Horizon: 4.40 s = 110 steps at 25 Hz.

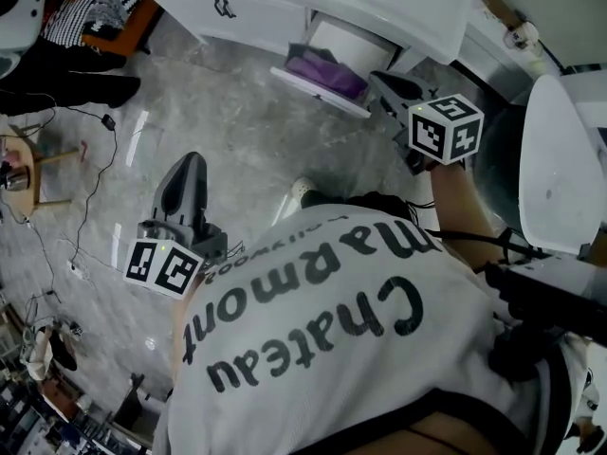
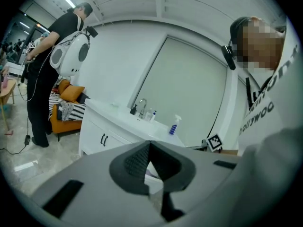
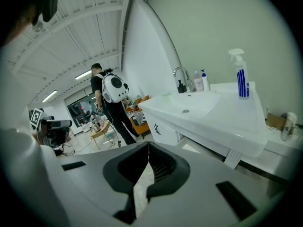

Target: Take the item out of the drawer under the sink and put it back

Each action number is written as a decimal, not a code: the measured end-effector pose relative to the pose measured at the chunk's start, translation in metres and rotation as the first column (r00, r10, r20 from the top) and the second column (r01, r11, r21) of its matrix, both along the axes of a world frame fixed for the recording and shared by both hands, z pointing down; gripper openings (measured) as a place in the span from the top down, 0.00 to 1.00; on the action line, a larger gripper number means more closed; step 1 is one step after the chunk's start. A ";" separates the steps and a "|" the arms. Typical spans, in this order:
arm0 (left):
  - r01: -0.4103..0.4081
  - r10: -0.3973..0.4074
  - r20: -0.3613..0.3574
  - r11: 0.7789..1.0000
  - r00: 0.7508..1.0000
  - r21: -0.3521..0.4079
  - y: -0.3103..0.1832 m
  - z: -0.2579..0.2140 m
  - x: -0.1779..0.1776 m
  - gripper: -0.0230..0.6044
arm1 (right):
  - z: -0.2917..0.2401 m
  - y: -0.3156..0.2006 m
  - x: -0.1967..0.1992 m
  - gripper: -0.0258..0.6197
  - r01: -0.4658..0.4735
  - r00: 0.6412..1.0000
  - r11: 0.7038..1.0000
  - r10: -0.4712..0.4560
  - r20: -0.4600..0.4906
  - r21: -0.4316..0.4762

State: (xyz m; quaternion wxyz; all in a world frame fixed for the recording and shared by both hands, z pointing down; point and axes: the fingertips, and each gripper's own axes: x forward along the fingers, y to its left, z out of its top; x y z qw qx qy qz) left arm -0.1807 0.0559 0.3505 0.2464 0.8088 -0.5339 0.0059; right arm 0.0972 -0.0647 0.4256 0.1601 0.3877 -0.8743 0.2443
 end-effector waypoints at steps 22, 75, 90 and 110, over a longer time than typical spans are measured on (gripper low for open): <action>-0.176 0.174 -0.025 0.975 0.984 -0.135 -0.087 0.105 0.036 0.95 | 0.137 -0.040 0.007 0.94 0.117 0.932 0.993 -0.122 -0.342 -0.033; -0.193 0.165 -0.105 0.901 0.981 -0.389 -0.182 0.232 0.101 0.95 | 0.338 -0.104 -0.070 0.72 0.406 0.708 0.716 -0.640 -0.300 -0.568; -0.219 0.196 -0.098 0.885 0.976 -0.412 -0.212 0.241 0.113 0.95 | 0.347 -0.106 -0.071 0.80 0.420 0.582 0.737 -0.667 -0.465 -0.530; -0.286 0.273 -0.092 0.865 0.958 -0.413 -0.198 0.235 0.123 0.95 | 0.348 -0.104 -0.067 0.84 0.308 0.615 0.781 -0.599 -0.513 -0.543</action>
